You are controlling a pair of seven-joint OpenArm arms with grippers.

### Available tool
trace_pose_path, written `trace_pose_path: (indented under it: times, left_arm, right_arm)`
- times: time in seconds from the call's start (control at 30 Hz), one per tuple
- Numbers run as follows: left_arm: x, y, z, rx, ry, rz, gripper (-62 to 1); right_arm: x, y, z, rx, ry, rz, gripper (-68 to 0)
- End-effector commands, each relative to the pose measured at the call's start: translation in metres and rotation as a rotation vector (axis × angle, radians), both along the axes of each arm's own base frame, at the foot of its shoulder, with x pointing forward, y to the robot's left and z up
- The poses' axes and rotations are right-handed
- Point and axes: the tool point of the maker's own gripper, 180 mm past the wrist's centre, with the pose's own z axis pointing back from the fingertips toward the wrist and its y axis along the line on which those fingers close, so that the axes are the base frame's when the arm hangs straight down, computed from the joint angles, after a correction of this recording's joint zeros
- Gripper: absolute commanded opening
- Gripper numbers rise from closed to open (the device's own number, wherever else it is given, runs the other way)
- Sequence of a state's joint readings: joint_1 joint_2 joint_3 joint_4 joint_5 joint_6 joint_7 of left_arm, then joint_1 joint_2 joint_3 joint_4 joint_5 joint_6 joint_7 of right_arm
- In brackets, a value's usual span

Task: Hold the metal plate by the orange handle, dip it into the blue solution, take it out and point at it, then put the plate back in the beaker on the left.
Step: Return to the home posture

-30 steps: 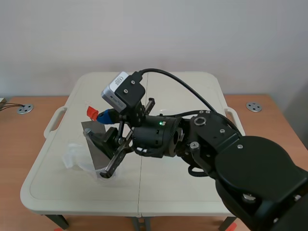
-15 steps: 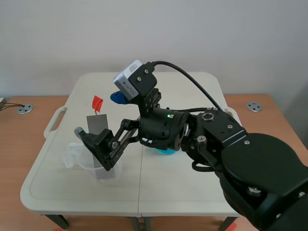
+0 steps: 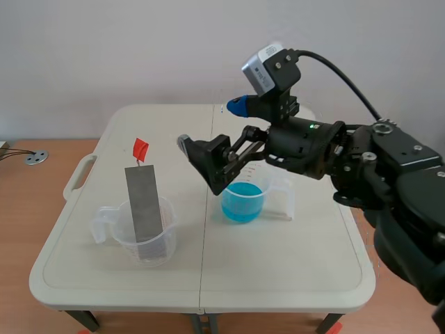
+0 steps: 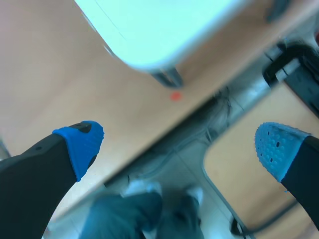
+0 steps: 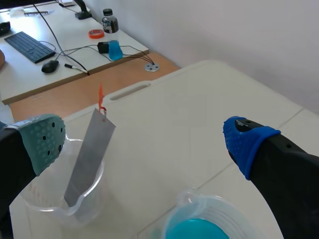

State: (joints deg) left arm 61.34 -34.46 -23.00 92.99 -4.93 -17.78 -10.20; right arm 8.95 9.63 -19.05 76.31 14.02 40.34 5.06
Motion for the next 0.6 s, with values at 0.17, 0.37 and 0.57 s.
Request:
trace_pose_path:
  times: [0.17,0.37,0.57]
  left_arm:
    - [0.057,-0.017,0.041,-0.082,-0.206,0.003,1.4]
    - [0.088,-0.036,0.074,-0.142,-0.323,-0.047,1.4]
    - [0.107,-0.054,0.094,-0.202,-0.386,-0.104,1.4]
  right_arm:
    - [-0.014,-0.039,0.021,-0.022,-0.041,-0.079,-1.2]
    - [-0.032,-0.063,0.028,-0.063,-0.044,-0.143,-1.2]
    - [-0.046,-0.084,0.035,-0.081,-0.047,-0.201,-1.2]
